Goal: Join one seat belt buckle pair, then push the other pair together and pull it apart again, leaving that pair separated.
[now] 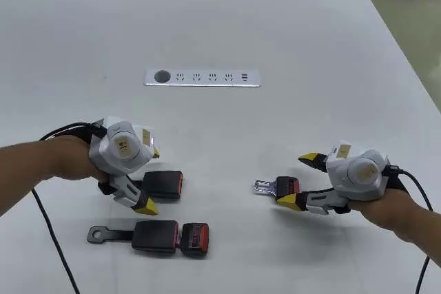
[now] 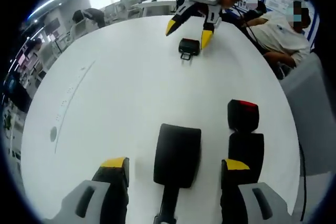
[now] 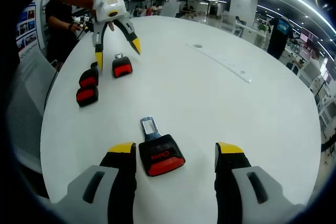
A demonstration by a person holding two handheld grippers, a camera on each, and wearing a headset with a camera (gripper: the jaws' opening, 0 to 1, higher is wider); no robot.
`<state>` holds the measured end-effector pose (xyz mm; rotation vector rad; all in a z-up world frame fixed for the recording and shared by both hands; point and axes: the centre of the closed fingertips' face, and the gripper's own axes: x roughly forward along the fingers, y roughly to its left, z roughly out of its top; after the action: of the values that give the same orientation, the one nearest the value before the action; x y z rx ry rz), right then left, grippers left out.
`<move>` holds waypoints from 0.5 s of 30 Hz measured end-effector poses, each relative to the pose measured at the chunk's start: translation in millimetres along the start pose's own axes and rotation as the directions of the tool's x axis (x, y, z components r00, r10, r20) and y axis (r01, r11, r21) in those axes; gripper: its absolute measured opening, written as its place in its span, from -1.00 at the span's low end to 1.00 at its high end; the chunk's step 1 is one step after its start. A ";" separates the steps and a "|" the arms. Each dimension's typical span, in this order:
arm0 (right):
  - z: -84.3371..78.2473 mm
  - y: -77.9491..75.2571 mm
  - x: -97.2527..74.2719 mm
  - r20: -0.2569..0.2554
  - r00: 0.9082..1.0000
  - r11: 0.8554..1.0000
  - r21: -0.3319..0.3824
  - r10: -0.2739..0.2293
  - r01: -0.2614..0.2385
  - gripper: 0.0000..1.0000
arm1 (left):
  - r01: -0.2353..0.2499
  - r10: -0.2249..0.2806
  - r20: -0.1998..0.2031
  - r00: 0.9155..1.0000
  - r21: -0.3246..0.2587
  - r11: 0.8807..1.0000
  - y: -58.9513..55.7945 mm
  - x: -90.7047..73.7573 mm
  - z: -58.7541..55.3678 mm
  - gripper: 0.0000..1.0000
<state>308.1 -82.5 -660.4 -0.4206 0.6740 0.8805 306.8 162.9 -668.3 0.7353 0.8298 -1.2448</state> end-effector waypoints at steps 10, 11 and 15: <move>27.3 24.0 -21.0 0.082 0.991 0.989 0.108 -0.109 0.100 0.39 | -0.163 0.207 0.120 0.971 -0.304 0.939 7.5 -38.2 3.3 0.82; 28.0 25.4 -22.2 0.081 0.990 0.988 0.110 -0.114 0.105 0.41 | -0.184 0.238 0.124 0.963 -0.341 0.922 6.1 -45.0 2.4 0.84; 36.1 32.8 -31.1 0.119 0.976 0.973 0.167 -0.182 0.161 0.49 | -0.218 0.322 0.173 0.931 -0.442 0.870 1.8 -60.8 0.0 1.00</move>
<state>280.4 -59.7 -615.1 -0.2718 0.5697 0.6791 301.5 193.7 -616.2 0.3282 0.7274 -0.8399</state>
